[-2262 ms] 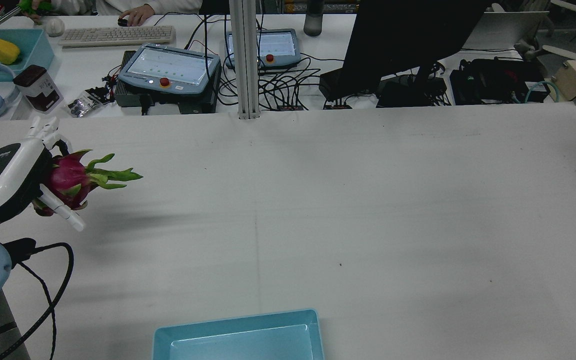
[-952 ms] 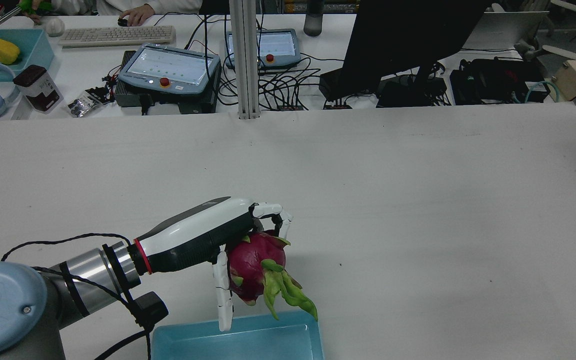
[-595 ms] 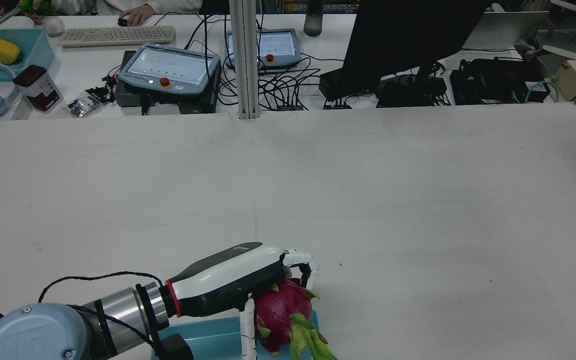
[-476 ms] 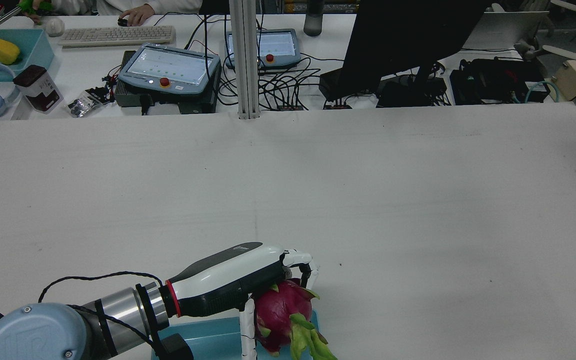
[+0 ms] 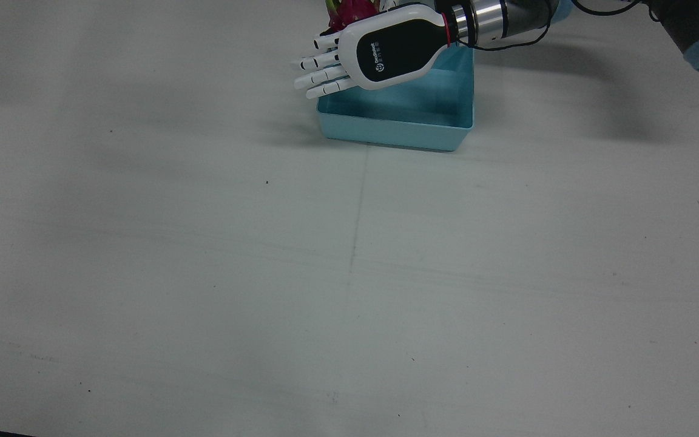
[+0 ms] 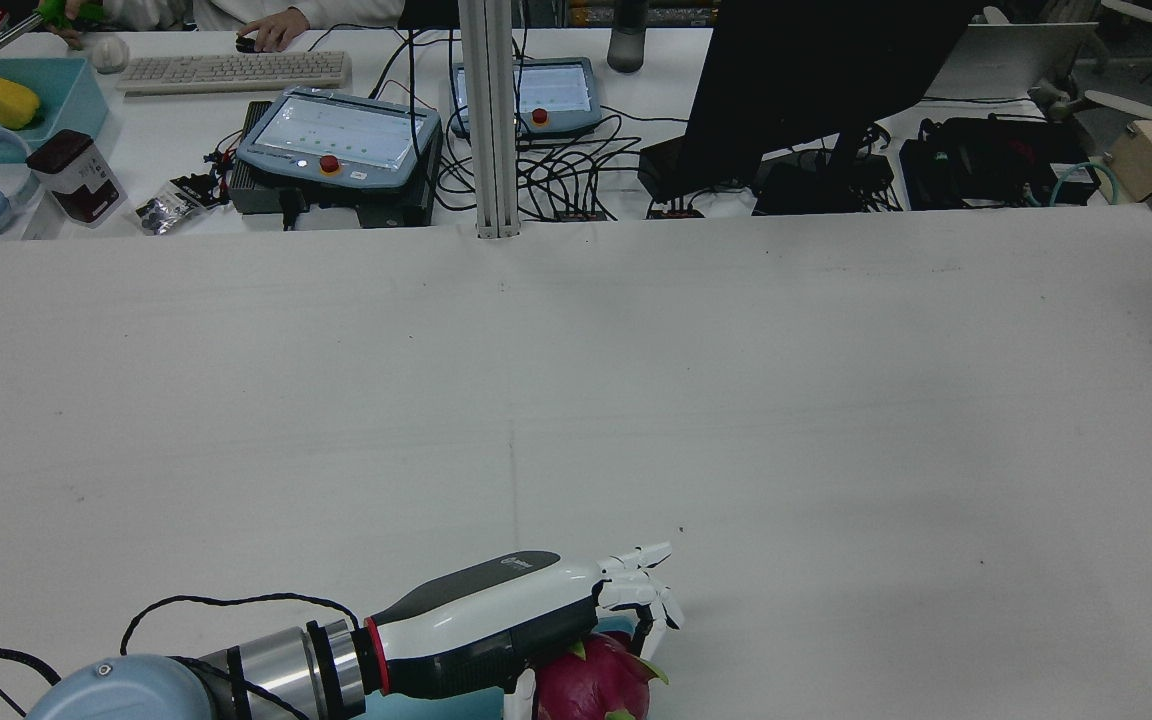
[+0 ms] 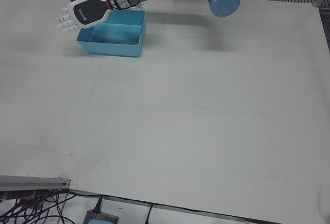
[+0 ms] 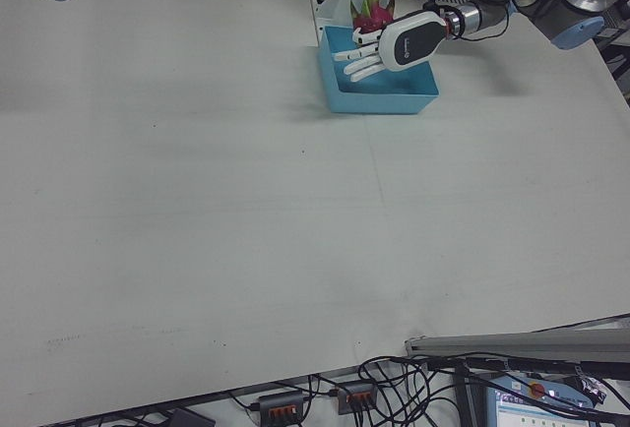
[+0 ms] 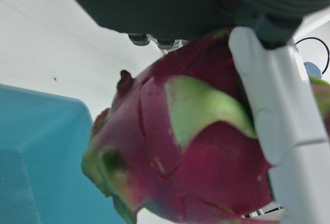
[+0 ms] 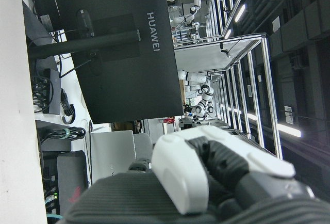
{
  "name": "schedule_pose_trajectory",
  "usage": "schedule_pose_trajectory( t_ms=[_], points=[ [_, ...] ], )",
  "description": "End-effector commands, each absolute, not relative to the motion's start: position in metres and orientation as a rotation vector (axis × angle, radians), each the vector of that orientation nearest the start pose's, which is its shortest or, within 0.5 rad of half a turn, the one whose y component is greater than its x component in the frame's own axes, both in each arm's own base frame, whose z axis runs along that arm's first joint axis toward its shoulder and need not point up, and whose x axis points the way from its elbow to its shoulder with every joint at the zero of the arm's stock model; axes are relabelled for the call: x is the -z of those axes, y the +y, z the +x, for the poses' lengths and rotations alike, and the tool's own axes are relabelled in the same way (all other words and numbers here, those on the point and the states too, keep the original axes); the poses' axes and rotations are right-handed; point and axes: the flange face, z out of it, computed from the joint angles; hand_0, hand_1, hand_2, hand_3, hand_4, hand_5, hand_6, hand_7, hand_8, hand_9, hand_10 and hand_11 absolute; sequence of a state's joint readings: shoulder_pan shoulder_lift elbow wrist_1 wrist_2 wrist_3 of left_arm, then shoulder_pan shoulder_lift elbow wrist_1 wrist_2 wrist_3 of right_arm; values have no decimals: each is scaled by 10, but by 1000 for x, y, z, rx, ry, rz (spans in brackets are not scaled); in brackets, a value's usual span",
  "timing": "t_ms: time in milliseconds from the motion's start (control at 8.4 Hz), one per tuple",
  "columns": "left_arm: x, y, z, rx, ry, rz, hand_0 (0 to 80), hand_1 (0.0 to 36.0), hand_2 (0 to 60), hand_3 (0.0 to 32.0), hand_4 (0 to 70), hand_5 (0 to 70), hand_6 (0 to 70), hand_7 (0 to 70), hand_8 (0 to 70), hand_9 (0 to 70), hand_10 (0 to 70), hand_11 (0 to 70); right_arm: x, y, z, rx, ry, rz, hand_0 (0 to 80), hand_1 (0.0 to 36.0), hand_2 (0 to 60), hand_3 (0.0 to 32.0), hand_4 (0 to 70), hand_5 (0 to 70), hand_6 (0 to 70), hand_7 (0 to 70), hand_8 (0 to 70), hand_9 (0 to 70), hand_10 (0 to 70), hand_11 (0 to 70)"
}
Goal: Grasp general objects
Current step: 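Lower the dragon fruit into the blue tray and open the left hand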
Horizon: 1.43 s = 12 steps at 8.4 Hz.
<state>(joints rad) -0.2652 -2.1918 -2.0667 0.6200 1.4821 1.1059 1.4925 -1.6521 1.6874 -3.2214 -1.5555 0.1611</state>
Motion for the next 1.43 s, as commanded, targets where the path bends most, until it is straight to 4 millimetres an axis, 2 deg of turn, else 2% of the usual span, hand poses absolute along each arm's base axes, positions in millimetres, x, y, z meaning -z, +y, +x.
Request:
schedule_pose_trajectory(
  t_ms=[0,476,714,833,952,1071,1190,1310],
  points=[
    [-197,-281,498,534,2099,-158,473,74,0,0,0,700,72,127,4,11,0,0,-676,-462,99,2218,2111,237,0,0,0,0,0,0,0,0,0,0,0,0],
    [-198,-280,498,521,2094,-160,485,92,0,0,0,700,67,117,3,9,0,0,-676,-462,99,2218,2111,237,0,0,0,0,0,0,0,0,0,0,0,0],
    [-199,-278,498,502,2085,-170,474,66,0,0,27,700,44,113,0,8,0,0,-676,-462,99,2218,2111,237,0,0,0,0,0,0,0,0,0,0,0,0],
    [-199,-279,497,503,2085,-169,478,72,0,84,72,0,1,45,0,0,0,0,-676,-462,99,2218,2111,237,0,0,0,0,0,0,0,0,0,0,0,0],
    [-197,-279,495,503,2090,-165,478,70,0,128,58,0,0,13,0,0,0,0,-676,-462,99,2218,2111,237,0,0,0,0,0,0,0,0,0,0,0,0],
    [-202,-280,494,508,2088,-162,482,79,0,70,56,0,0,44,0,0,0,0,-676,-462,99,2218,2111,237,0,0,0,0,0,0,0,0,0,0,0,0],
    [-200,-280,494,505,2108,-161,488,100,0,66,39,0,0,71,0,1,0,0,-676,-462,99,2218,2111,237,0,0,0,0,0,0,0,0,0,0,0,0],
    [-199,-281,493,507,2113,-160,487,104,0,132,6,0,0,40,0,0,0,0,-676,-462,99,2218,2111,237,0,0,0,0,0,0,0,0,0,0,0,0]
  ],
)
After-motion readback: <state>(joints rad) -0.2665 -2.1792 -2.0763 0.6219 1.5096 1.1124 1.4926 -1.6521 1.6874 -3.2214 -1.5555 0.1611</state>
